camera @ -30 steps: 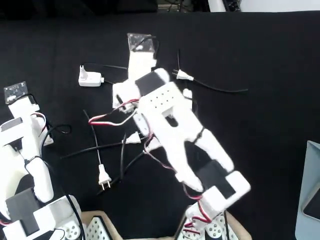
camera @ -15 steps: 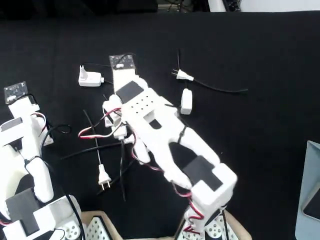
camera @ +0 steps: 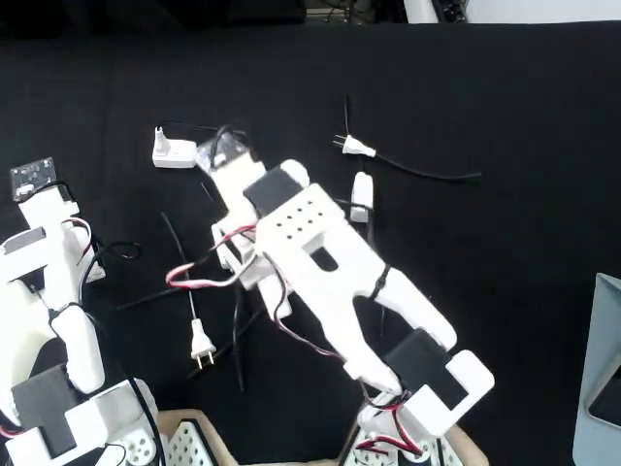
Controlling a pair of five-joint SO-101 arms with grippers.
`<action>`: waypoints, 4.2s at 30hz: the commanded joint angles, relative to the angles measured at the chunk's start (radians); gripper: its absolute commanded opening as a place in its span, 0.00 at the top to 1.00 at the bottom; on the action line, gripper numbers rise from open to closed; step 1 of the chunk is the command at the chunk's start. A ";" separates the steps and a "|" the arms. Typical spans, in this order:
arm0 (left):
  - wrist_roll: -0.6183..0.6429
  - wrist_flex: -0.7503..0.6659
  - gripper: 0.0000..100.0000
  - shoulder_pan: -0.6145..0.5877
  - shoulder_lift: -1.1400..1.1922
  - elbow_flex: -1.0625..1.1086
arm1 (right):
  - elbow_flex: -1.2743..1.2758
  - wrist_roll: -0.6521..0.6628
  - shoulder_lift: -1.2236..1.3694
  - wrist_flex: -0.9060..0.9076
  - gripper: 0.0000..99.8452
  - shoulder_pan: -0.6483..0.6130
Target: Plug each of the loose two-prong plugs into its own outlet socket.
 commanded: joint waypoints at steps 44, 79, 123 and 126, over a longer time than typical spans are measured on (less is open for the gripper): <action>-0.009 -0.014 0.96 0.001 -0.023 -0.002 | 0.156 -0.141 -0.153 -0.347 0.82 -0.081; 0.043 -0.011 0.96 -0.093 -0.034 -0.012 | 0.147 -0.299 0.216 -0.419 0.82 -0.405; 0.011 0.457 0.96 -0.259 -0.245 -0.374 | 0.107 -0.404 0.242 -0.331 0.82 -0.479; 0.011 0.451 0.96 -0.259 -0.361 -0.331 | 0.107 -0.404 0.240 -0.330 0.82 -0.479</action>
